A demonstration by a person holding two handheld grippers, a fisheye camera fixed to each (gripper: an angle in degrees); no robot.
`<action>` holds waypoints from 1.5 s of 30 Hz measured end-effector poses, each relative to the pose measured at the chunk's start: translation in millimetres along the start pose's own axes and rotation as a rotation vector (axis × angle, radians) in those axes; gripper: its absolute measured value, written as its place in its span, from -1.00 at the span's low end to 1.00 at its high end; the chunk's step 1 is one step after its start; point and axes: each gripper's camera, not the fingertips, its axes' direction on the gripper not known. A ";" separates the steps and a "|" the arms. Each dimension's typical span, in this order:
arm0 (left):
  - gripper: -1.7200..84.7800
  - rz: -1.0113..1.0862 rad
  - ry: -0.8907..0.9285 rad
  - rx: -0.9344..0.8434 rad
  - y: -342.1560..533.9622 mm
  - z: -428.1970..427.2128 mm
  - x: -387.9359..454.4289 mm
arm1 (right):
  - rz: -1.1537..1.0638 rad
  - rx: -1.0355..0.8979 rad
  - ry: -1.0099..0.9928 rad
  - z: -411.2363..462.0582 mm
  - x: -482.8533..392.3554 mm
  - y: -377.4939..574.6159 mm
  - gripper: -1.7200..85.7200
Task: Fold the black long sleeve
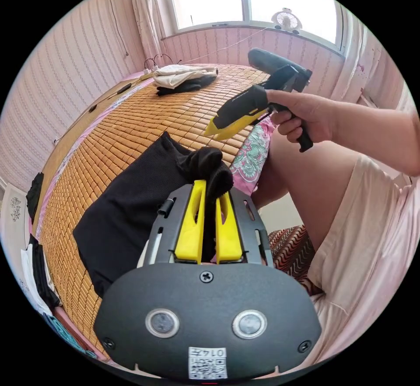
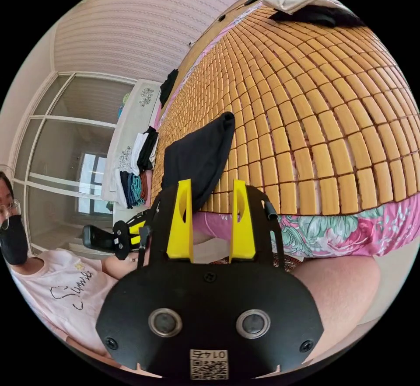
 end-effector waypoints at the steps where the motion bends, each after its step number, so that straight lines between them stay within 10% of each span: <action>1: -0.91 0.007 0.003 0.004 2.0 -3.8 2.4 | 0.048 0.014 -0.041 5.7 14.5 0.7 -0.66; 20: -0.88 -0.113 0.336 0.400 -23.2 -75.3 -17.9 | -0.034 0.421 -0.059 -132.2 3.4 -0.9 -0.92; 28: -0.87 -0.369 0.285 0.346 14.3 -87.5 -87.5 | -0.179 0.096 0.092 -38.0 -85.7 -65.1 -0.89; 35: -0.81 -0.628 0.168 -0.089 66.2 -61.1 -152.8 | -0.319 -0.095 0.270 78.2 -134.9 -101.0 -0.79; 45: -0.63 -0.697 0.234 -0.052 49.7 -50.5 -198.3 | -0.599 -0.417 0.641 140.1 -164.4 -121.8 -0.56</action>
